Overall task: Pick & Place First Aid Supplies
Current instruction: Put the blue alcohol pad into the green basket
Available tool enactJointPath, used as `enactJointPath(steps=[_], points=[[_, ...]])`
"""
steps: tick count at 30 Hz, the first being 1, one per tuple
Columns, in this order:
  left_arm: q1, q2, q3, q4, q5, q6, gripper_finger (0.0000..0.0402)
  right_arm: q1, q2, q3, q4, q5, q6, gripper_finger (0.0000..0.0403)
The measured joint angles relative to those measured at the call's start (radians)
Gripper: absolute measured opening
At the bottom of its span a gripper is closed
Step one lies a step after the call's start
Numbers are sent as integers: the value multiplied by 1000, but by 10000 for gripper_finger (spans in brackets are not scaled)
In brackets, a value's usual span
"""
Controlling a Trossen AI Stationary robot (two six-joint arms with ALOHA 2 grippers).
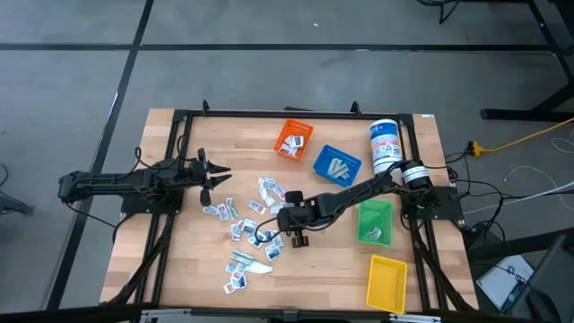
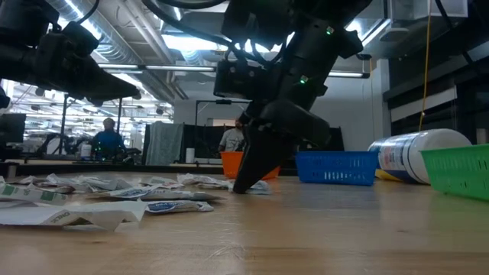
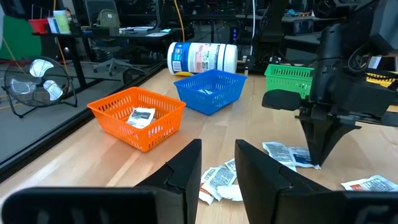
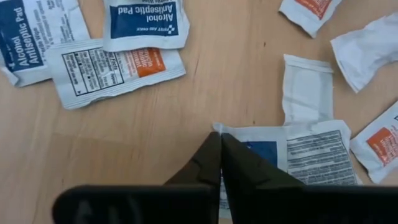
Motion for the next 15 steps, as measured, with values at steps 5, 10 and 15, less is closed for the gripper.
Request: enactJointPath(steps=[5, 10, 15], points=[[0, 0, 0, 0, 1, 0, 92, -4, -17, 1, -36, -19, -60, 5], [0, 0, 0, -1, 1, 0, 92, -16, -103, 1, -54, -97, -101, 4], [0, 0, 0, -1, 1, 0, 92, -39, -219, 2, -212, -107, -133, 5]])
